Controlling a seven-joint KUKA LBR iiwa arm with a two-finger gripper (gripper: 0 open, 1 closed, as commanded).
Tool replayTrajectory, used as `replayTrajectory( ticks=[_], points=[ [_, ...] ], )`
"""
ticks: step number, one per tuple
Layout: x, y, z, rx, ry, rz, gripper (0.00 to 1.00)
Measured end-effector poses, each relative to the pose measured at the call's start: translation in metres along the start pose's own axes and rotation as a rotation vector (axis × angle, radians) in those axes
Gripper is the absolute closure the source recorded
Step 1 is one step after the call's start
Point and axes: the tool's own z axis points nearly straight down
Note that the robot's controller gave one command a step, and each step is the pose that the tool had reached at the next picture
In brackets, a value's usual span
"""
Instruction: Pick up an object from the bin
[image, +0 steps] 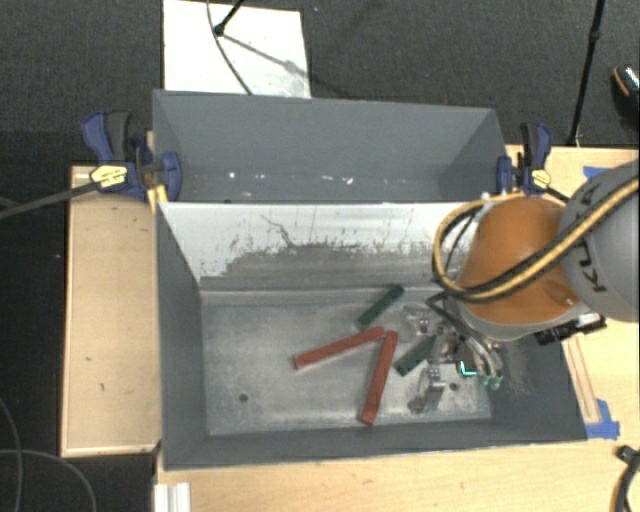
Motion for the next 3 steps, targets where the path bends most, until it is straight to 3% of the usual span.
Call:
replayTrajectory(
  ticks=[1, 2, 3],
  points=[
    [-0.034, 0.062, 0.071, -0.004, -0.006, 0.065, 0.00],
    [-0.068, 0.113, 0.067, -0.002, -0.011, -0.114, 0.00],
    [-0.067, 0.111, 0.067, 0.000, -0.010, -0.113, 1.00]
  ],
)
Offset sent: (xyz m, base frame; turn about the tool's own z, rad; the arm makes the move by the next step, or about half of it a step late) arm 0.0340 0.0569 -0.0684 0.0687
